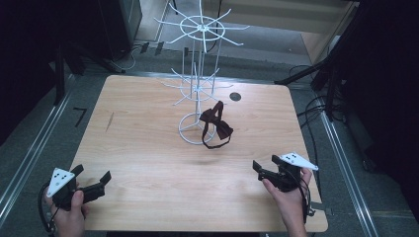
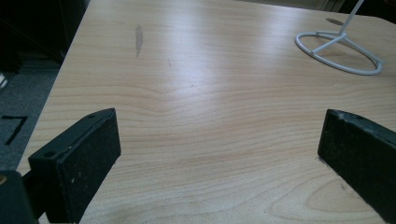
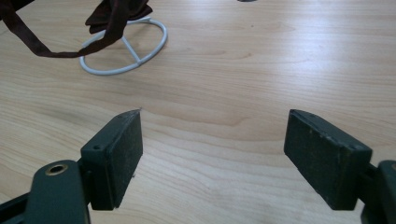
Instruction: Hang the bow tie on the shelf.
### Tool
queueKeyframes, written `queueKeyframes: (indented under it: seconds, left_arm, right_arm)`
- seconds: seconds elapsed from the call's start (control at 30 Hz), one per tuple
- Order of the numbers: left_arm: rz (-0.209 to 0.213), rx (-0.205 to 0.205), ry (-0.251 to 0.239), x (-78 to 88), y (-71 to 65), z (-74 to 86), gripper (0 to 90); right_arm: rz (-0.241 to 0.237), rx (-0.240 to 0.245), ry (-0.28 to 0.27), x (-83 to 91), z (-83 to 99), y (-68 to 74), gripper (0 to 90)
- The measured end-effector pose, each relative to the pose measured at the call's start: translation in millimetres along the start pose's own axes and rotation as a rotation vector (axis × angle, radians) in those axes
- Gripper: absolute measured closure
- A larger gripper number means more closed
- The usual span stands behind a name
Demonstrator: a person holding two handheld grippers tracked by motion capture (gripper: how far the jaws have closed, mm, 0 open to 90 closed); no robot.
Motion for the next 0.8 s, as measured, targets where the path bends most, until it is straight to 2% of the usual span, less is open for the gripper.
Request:
queueKeyframes:
  seconds: [0.6,0.67,0.73,0.8]
  left_arm:
    - [-0.003,-0.002,0.0,0.1,0.0,0.0,0.0]
    - [-0.003,-0.002,0.0,0.1,0.0,0.0,0.0]
    - [-0.004,-0.002,0.0,0.1,0.1,0.0,0.0]
    - [-0.004,-0.002,0.0,0.1,0.0,0.0,0.0]
  right_arm:
    - [0.045,-0.051,0.008,18.4,21.0,-34.4,17.6]
    - [0.058,-0.066,0.005,23.4,26.0,-44.3,17.5]
    - [0.061,-0.069,0.007,24.6,27.6,-46.6,17.4]
    - [0.075,-0.082,0.007,27.7,31.9,-54.7,17.4]
Point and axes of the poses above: each handheld gripper's, and its own axes: x roughly backward along the jaws, z roughly out of its underside, y roughly to its left, the point moved 10 cm from there along -x, roughly forward along the jaws, and after that the axes turned 7 degrees about y, right-handed, at the moved point
